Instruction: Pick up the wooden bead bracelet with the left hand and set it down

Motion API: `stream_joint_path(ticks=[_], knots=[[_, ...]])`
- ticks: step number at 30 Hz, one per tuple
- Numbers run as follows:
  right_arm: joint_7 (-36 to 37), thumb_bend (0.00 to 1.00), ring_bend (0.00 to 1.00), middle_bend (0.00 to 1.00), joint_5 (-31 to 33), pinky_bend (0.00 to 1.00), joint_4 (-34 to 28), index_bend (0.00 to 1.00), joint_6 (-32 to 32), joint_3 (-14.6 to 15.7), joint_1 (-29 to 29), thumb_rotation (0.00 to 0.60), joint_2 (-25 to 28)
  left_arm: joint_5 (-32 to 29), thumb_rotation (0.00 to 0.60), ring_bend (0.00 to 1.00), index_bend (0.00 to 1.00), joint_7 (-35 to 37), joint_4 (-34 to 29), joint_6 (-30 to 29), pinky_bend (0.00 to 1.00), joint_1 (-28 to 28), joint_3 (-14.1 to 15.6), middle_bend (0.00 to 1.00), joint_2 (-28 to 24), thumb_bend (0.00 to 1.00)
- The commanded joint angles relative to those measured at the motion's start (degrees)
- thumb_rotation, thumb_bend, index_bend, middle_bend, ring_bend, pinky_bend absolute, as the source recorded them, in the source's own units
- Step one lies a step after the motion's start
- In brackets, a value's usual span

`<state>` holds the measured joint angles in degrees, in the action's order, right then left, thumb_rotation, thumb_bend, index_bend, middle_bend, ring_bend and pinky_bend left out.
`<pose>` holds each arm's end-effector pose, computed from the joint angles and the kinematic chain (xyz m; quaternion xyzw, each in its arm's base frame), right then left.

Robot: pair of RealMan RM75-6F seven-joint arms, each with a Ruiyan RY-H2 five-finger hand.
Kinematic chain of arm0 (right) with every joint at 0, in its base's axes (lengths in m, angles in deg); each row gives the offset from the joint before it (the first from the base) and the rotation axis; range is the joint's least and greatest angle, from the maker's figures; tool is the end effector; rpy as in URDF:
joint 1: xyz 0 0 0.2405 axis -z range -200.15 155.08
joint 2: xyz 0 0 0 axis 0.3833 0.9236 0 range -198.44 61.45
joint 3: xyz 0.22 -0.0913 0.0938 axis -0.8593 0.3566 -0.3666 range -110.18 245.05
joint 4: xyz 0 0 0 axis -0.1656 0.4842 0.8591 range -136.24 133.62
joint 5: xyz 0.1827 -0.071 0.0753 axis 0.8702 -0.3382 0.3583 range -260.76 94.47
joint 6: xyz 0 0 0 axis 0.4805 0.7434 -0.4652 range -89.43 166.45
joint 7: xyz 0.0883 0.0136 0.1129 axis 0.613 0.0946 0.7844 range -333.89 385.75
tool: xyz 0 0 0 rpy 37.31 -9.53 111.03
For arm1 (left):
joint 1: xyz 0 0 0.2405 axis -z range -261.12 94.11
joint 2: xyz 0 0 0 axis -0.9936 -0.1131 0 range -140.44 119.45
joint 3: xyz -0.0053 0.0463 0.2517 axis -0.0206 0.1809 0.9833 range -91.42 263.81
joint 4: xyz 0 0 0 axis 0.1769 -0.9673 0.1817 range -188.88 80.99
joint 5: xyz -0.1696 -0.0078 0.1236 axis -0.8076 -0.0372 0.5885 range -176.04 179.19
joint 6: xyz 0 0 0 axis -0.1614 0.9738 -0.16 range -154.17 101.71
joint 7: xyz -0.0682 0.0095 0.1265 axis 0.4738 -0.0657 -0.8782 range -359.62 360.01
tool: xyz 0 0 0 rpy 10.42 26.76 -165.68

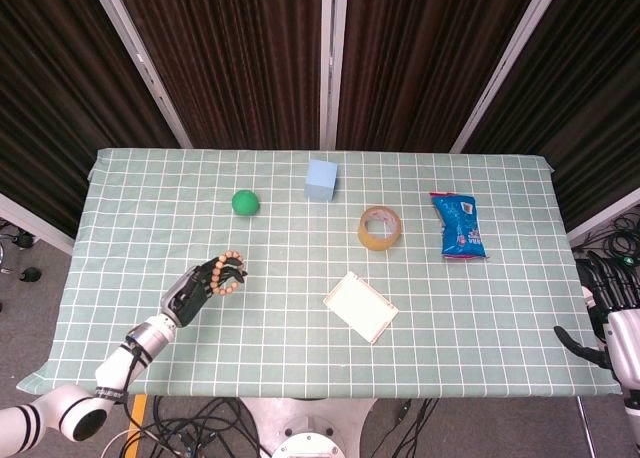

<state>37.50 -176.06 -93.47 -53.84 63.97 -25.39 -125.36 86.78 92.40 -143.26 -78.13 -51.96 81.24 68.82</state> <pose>-0.3000 -0.1708 0.2093 0.5880 -0.3529 0.4623 0.5622 -0.1985 0.2841 0.0075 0.2292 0.8420 0.4867 0.0391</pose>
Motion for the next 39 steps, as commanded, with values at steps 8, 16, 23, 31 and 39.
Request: stream_joint_path(ticks=[8,16,23,31,39], knots=[[-0.25,0.08,0.0,0.0,0.13,0.0,-0.23,0.0,-0.23,-0.12,0.14,0.6,0.14,5.35,0.6,0.14,0.21,-5.5,3.92,-3.02,0.06,1.09,2.08,0.34,0.26,0.55],[-0.41,0.08,0.0,0.0,0.33,0.0,-0.09,0.0,0.4,-0.12,-0.12,0.6,-0.06,5.11,0.6,0.12,0.19,-21.64,7.09,-7.06,0.06,0.1,2.57,0.31,1.65,0.55],[-1.84,0.08,0.0,0.0,0.74,0.0,0.16,0.0,1.83,-0.09,-0.73,0.6,-0.64,3.83,0.6,0.12,0.2,-55.7,9.53,-8.74,0.06,-1.07,3.39,0.31,1.97,0.54],[-3.08,0.08,0.0,0.0,1.85,0.0,0.57,0.0,3.43,-0.21,-1.32,0.6,-1.51,0.31,0.6,0.12,0.2,-81.69,4.79,-11.08,0.05,-2.75,2.95,0.3,1.29,0.4],[-0.89,0.09,0.0,0.0,3.32,0.0,0.62,0.0,6.46,0.29,-1.95,0.6,-0.85,-2.35,0.6,0.12,0.24,-85.91,4.15,-24.85,0.09,-9.17,-0.9,0.3,-0.43,0.34]])
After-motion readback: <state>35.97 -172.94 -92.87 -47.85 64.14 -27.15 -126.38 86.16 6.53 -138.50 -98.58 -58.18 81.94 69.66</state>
